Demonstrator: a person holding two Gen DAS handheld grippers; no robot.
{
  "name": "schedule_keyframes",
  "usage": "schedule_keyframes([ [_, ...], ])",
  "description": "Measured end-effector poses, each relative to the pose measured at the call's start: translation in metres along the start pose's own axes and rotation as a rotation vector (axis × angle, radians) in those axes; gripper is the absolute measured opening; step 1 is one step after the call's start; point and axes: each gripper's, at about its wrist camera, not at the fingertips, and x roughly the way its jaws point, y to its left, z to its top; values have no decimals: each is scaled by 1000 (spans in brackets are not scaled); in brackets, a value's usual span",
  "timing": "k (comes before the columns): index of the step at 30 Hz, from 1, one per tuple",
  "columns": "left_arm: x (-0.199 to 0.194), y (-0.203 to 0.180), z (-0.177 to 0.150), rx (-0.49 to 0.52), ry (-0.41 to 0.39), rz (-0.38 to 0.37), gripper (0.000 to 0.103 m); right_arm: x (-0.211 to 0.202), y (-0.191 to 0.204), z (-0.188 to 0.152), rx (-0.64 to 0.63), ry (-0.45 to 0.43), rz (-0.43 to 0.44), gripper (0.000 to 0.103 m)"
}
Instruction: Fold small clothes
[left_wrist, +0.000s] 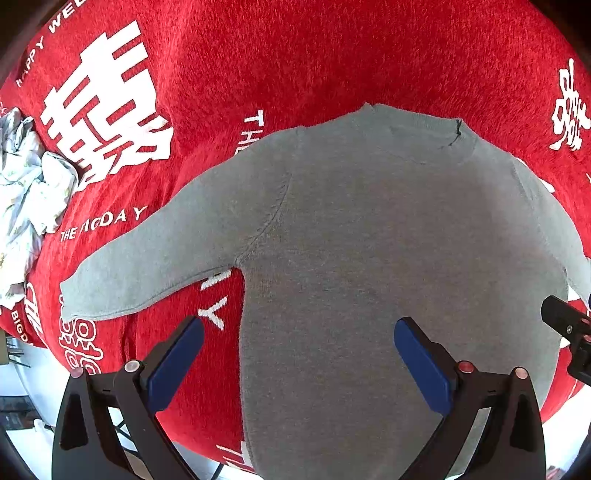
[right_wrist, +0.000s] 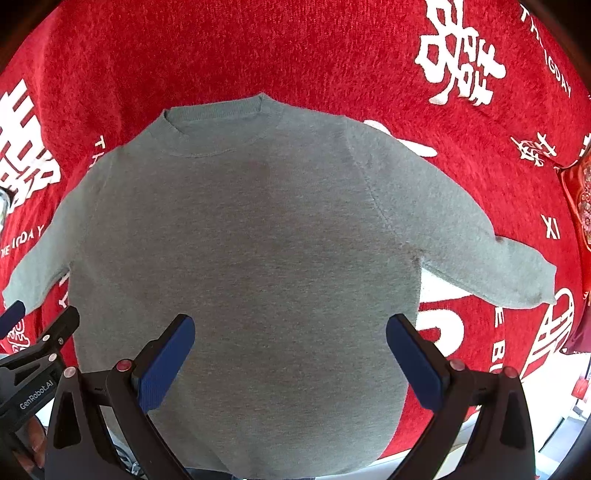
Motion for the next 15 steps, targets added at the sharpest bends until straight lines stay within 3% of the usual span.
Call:
schedule_keyframes([
  [15,2,6,3,-9,3,0,103,-1,7,0,-3,-49,28,103],
])
